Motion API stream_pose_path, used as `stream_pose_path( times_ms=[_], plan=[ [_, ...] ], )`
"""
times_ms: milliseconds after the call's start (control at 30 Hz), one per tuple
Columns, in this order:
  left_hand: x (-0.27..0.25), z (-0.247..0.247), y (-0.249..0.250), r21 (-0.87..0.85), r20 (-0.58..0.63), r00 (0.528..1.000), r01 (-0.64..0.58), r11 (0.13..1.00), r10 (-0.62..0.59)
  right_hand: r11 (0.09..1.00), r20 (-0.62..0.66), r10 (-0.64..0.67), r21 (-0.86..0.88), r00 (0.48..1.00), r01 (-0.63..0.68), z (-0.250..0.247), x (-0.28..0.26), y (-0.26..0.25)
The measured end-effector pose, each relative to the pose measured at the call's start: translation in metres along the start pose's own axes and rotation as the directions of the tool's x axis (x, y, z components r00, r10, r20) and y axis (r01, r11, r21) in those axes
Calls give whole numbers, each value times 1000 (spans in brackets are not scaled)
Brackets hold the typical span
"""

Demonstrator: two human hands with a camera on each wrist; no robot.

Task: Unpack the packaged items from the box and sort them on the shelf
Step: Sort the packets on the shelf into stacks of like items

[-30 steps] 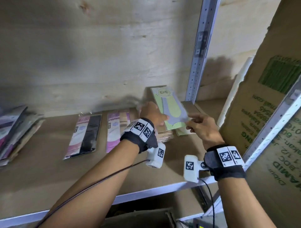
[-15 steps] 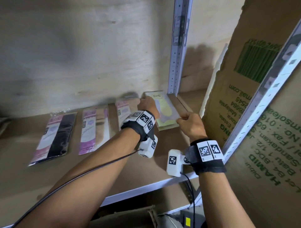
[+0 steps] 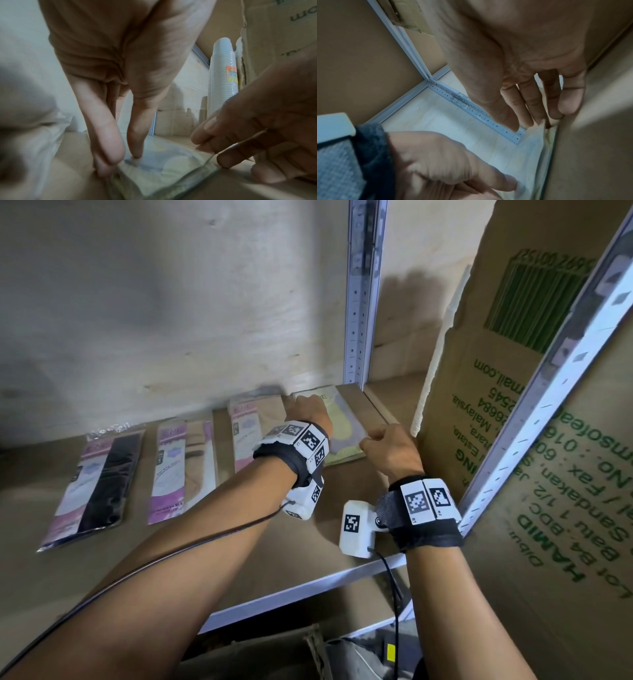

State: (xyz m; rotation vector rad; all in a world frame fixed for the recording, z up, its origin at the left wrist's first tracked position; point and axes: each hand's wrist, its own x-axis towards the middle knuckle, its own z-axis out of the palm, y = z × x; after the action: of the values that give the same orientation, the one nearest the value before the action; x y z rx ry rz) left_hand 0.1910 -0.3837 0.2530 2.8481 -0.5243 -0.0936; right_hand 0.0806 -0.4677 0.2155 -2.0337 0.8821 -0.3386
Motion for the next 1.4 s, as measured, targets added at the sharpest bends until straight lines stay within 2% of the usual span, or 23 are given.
stream_pose_path(
  times_ms=[200, 333, 433, 533, 667, 767, 933, 1100, 1267, 1400],
  plan=[
    [-3, -9, 3, 70, -52, 997, -54, 996, 58, 1000, 26, 2, 5, 1000, -2, -8, -3, -1],
    [-14, -46, -17, -44, -59, 996, -69, 997, 66, 1000, 25, 14, 19, 1000, -14, -15, -7, -8],
    [-31, -75, -53, -208, -110, 992, -79, 975, 57, 1000, 7, -3, 0, 1000, 3, -15, -14, -17],
    [-49, -93, -104, -437, -197, 980, -106, 893, 20, 998, -24, -2, -66, 1000, 0, -10, -21, -21],
    [-76, -100, -184, -690, -235, 970, -125, 713, -57, 989, -40, 32, -145, 999, -37, -9, -24, -25],
    [-96, -102, -245, -770, -251, 967, -169, 615, -49, 986, -19, 72, -150, 997, -74, -12, -20, -22],
    [-115, -104, -311, -815, -231, 971, -160, 556, -59, 979, 20, 47, -199, 999, -42, -12, -22, -17],
    [-129, -103, -337, -829, -187, 981, -127, 544, -55, 980, 28, 31, -199, 999, -25, -10, -21, -15],
    [-128, -96, -363, -818, -137, 984, -48, 573, -112, 975, -1, 11, -221, 1000, -11, -3, -17, -15],
    [-125, -93, -375, -808, -121, 987, -35, 588, -109, 970, -32, 28, -240, 999, -35, -3, -15, -16]
  ],
)
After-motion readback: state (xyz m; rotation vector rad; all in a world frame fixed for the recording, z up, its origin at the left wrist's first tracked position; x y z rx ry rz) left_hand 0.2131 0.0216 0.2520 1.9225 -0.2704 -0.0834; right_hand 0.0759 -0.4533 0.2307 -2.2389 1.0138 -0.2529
